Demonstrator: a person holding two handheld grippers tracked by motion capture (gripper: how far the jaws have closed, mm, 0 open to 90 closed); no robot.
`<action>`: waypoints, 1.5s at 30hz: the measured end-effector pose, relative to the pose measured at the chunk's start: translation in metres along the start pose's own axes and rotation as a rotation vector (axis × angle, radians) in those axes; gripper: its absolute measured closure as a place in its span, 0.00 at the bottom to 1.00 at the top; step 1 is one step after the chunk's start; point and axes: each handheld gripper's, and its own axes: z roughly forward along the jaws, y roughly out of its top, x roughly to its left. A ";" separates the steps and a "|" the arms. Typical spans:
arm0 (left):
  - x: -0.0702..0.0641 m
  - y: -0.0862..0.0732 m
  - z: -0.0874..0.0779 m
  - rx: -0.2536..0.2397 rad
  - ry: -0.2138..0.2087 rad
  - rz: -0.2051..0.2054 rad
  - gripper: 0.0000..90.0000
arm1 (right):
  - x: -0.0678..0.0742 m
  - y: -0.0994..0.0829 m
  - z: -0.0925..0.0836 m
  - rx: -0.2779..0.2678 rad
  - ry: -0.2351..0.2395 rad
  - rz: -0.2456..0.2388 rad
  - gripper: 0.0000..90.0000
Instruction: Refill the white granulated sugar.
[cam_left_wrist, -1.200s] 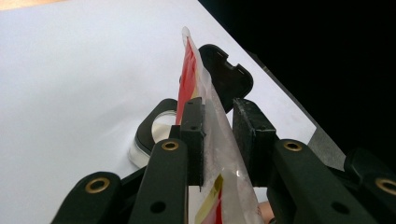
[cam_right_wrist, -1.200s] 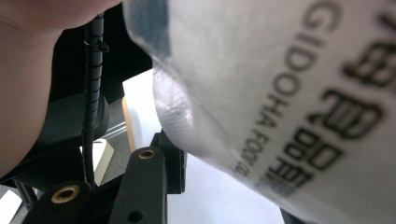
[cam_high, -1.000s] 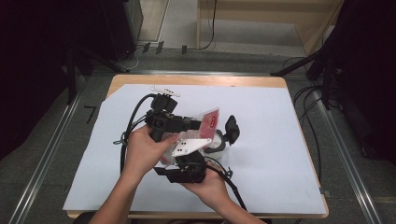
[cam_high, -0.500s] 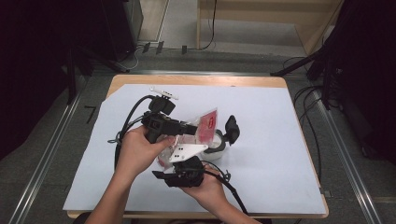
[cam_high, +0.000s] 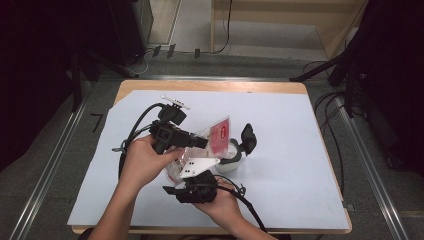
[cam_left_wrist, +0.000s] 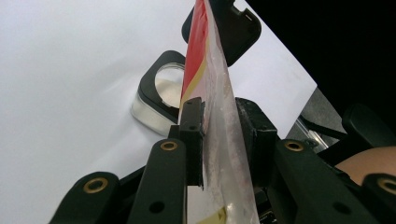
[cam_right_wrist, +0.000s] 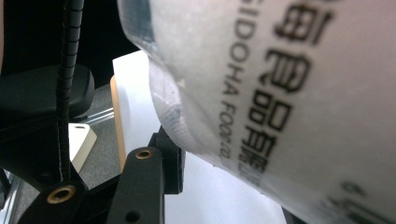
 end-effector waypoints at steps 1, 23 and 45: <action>0.000 0.000 0.000 0.003 -0.001 0.004 0.82 | 0.000 0.000 0.001 0.000 0.003 0.000 0.69; 0.006 -0.002 0.007 0.055 -0.016 0.003 0.82 | 0.000 -0.011 0.004 0.022 0.018 -0.048 0.69; 0.015 -0.005 0.011 0.069 -0.032 -0.022 0.90 | -0.005 -0.018 0.008 0.063 0.007 -0.062 0.69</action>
